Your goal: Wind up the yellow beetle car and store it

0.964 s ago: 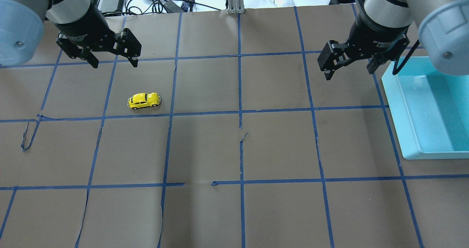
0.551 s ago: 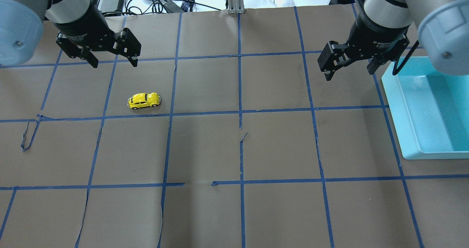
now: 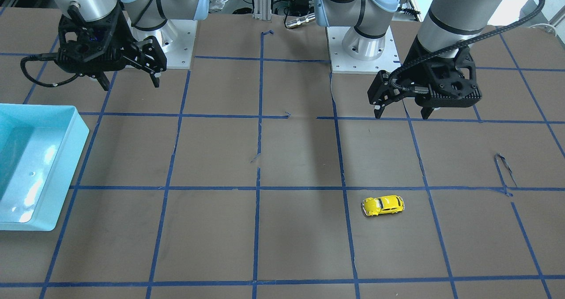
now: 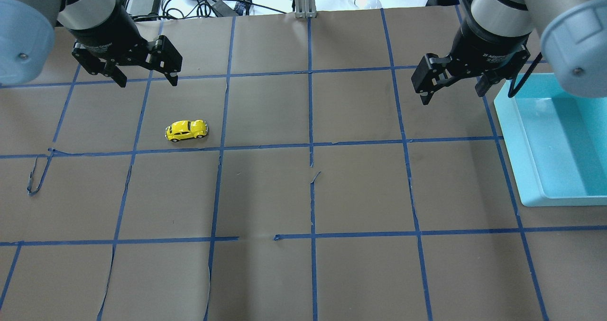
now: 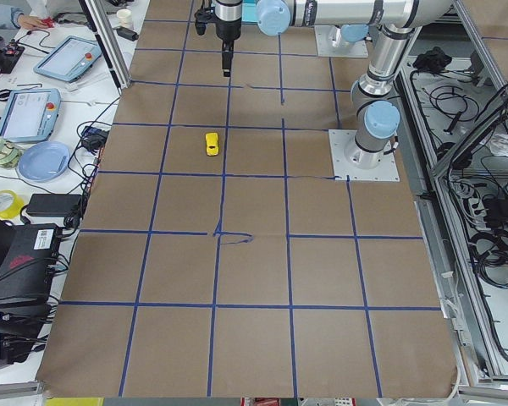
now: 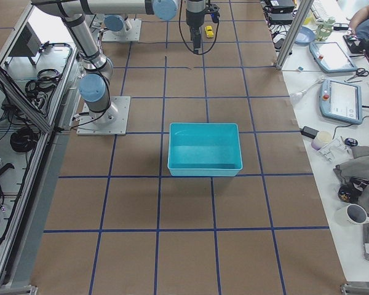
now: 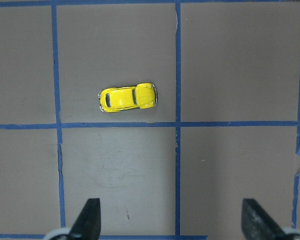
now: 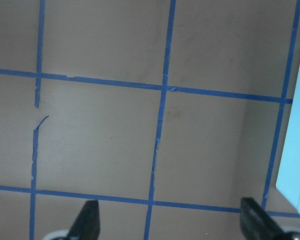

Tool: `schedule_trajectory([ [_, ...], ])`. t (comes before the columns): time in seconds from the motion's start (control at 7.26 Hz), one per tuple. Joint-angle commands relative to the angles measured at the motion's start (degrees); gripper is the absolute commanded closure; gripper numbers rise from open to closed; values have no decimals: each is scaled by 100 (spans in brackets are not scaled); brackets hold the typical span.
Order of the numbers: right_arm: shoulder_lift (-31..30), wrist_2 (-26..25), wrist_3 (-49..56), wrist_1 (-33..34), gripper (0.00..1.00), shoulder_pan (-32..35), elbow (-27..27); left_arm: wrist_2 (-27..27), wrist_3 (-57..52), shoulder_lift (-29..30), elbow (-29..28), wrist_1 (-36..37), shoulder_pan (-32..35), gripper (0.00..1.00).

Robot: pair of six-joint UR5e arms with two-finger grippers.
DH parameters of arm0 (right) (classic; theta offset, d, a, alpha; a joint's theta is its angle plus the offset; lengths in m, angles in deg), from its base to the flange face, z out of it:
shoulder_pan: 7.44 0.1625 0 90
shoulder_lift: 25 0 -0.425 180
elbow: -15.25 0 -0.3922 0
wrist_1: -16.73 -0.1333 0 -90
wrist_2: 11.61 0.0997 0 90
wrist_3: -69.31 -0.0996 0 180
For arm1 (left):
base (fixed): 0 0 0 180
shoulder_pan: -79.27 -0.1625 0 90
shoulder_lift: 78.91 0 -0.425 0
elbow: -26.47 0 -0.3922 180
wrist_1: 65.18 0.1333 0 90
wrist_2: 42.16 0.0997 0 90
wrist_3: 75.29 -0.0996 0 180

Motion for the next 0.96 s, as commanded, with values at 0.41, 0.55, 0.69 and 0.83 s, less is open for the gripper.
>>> schedule_trajectory([
  [0.41, -4, 0, 2, 0, 0, 0, 0, 9, 0, -9, 8, 0, -1, 0],
  [0.55, -4, 8, 2, 0, 0, 0, 0, 18, -9, -9, 25, 0, -10, 0],
  [0.69, -4, 0, 2, 0, 0, 0, 0, 44, -366, 0, 17, 61, -27, 0],
  [0.83, -12, 8, 2, 0, 0, 0, 0, 44, -1117, 17, -1, 88, -36, 0],
])
